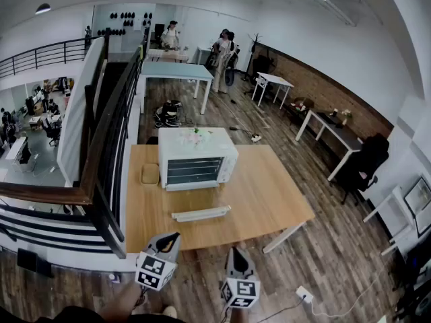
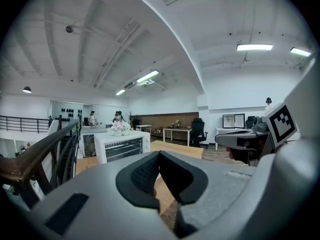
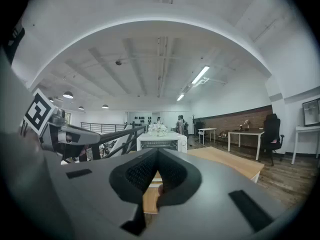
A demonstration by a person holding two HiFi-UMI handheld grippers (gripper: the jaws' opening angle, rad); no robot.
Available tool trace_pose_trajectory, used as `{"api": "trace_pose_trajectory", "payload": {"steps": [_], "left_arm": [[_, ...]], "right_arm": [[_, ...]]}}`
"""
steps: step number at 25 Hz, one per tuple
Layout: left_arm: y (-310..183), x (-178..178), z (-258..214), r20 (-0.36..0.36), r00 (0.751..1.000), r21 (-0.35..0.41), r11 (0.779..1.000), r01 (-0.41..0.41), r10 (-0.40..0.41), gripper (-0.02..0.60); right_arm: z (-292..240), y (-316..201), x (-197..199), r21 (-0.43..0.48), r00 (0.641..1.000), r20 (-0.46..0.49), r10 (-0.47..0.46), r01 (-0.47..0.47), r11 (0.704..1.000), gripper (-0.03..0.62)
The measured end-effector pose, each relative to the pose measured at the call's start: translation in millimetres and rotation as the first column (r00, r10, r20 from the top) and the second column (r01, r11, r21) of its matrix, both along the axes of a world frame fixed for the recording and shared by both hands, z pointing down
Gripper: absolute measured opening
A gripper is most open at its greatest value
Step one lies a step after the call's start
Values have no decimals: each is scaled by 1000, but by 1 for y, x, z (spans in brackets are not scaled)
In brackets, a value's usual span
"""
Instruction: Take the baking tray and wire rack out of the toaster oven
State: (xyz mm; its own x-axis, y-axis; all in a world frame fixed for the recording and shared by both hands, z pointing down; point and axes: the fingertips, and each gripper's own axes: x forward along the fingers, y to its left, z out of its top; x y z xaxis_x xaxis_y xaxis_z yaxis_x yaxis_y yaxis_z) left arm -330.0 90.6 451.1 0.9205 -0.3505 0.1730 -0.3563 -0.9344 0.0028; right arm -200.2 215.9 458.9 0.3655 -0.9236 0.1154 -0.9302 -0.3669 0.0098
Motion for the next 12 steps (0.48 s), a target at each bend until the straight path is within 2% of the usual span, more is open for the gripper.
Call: {"api": "trace_pose_trajectory", "payload": {"steps": [7, 12], "left_arm": [[-10, 6, 6, -1, 1000, -10, 1000, -7, 7, 3], [-16, 14, 11, 1, 1000, -17, 1000, -14, 14, 3]], "right_arm": [[3, -7, 6, -17, 999, -31, 33, -33, 999, -3], [11, -11, 13, -31, 999, -14, 45, -46, 998, -2]]}}
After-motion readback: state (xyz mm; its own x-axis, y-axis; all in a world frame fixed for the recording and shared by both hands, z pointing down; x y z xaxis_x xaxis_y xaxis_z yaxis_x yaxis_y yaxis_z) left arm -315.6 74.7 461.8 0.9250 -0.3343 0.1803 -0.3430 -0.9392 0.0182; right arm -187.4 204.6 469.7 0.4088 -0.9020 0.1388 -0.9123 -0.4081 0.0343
